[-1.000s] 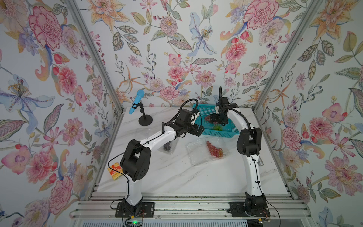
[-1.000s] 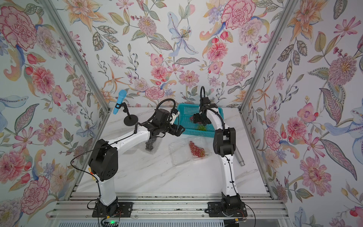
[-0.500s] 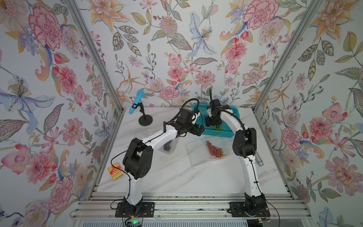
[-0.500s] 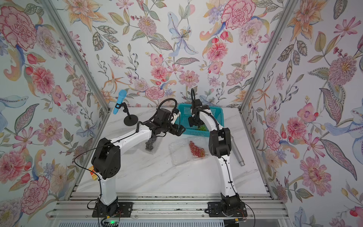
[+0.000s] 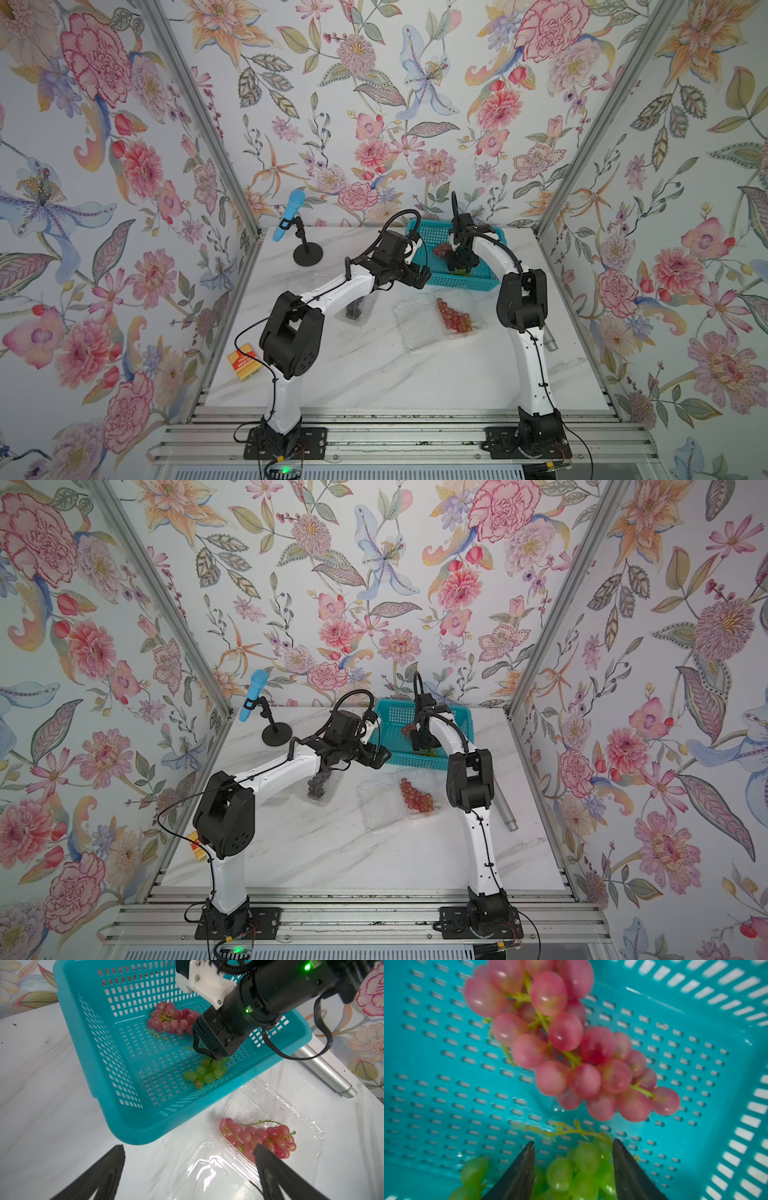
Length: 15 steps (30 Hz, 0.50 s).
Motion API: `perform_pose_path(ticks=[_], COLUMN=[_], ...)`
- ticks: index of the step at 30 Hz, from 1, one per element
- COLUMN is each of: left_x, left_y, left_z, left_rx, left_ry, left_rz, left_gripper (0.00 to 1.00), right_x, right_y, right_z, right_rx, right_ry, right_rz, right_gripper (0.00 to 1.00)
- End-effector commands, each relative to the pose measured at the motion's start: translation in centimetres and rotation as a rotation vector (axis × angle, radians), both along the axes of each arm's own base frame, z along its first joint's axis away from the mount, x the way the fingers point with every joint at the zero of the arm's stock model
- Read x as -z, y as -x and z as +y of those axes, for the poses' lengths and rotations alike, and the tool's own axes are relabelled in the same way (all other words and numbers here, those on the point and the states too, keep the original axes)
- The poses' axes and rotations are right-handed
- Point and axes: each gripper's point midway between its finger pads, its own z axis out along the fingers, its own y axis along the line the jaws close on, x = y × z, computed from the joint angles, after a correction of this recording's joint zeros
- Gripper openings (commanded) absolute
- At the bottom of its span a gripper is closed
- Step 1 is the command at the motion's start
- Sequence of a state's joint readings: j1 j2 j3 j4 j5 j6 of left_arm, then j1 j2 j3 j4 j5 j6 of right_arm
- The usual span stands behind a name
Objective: Pack grapes into containers
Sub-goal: Adjust the grape in the basket.
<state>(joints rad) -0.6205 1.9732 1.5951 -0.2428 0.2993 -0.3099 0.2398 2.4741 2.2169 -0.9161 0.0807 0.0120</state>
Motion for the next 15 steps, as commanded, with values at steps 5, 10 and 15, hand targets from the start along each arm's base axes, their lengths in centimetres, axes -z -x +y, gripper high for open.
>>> perform_pose_path(ticks=[5, 10, 15], left_x=[-0.2, -0.2, -0.1], left_y=[-0.6, -0.7, -0.8], left_z=[0.6, 0.6, 0.4], left_rx=[-0.009, -0.011, -0.009], left_ry=[-0.009, -0.012, -0.004], left_rz=[-0.013, -0.013, -0.01], left_gripper=[1.0, 1.0, 1.0], right_x=[1.9, 0.6, -0.7], right_y=[0.7, -0.4, -1.5], right_z=[-2.3, -5.0, -7.2], right_rx=[0.061, 0.142, 0.21], right_ry=[0.047, 0.036, 0.014], right_rz=[0.049, 0.016, -0.023], right_gripper=[0.46, 0.34, 0.34])
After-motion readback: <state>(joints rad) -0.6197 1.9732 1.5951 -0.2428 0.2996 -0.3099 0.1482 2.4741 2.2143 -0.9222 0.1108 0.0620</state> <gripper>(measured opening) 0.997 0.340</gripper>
